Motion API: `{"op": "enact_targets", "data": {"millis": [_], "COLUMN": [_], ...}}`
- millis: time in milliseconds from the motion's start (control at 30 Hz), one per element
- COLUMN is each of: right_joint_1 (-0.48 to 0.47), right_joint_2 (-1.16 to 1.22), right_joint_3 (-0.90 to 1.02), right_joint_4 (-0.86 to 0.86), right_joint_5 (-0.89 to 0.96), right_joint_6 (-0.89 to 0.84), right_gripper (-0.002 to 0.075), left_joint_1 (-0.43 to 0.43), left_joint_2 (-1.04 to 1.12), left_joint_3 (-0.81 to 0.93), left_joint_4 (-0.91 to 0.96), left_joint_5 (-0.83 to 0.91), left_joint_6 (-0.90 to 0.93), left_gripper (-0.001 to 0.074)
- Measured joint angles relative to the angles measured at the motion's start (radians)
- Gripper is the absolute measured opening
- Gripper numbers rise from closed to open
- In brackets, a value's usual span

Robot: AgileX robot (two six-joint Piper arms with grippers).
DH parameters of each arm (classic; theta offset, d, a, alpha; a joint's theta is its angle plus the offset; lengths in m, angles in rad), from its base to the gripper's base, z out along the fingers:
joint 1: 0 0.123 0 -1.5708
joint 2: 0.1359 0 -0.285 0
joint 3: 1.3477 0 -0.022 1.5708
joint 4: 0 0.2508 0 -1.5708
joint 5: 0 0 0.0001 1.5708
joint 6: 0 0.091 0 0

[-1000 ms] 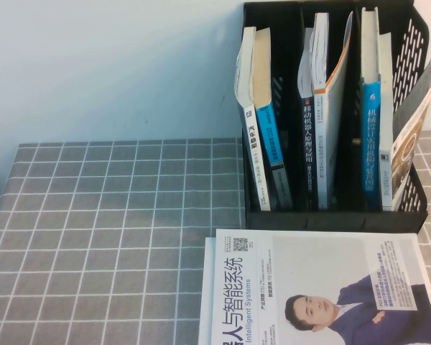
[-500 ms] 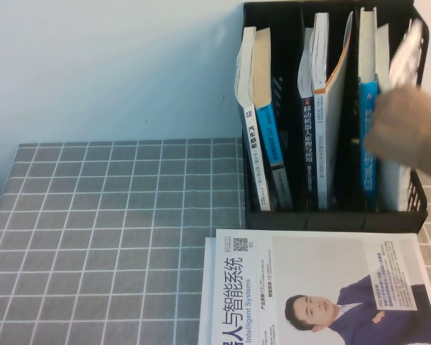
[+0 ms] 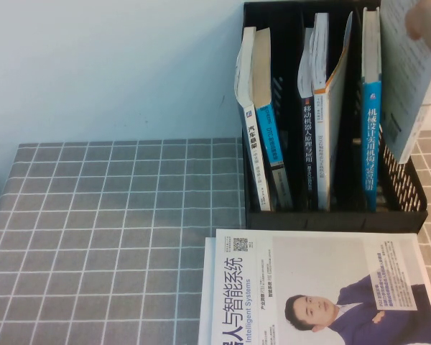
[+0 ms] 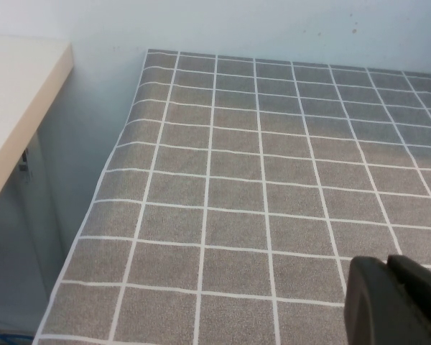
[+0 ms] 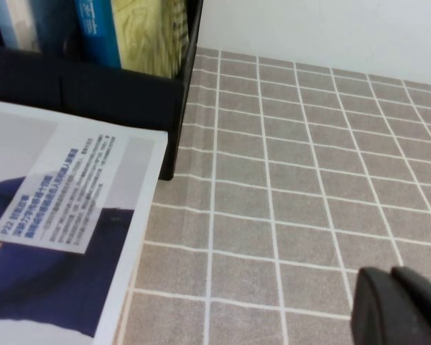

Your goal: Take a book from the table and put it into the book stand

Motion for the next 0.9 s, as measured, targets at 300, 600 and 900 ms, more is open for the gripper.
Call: {"op": "enact_targets", "data": {"millis": [300,600,900], "right_joint_1": [0.000,0.000,0.000], "right_joint_2": [0.000,0.000,0.000], "right_joint_3": [0.000,0.000,0.000], "right_joint_4": [0.000,0.000,0.000], "right_joint_5": [0.000,0.000,0.001], "right_joint_6": [0.000,0.000,0.000], "right_gripper": [-0.0003,-0.0003,-0.0003], "left_joint_1": [0.000,0.000,0.000], "left_joint_2": [0.000,0.000,0.000], "left_joint_3": [0.000,0.000,0.000], "left_joint_4": [0.000,0.000,0.000], "left_joint_5": [0.000,0.000,0.000], "left_joint_6": [0.000,0.000,0.000], "left_gripper": [0.0000,0.0000,0.0000]}}
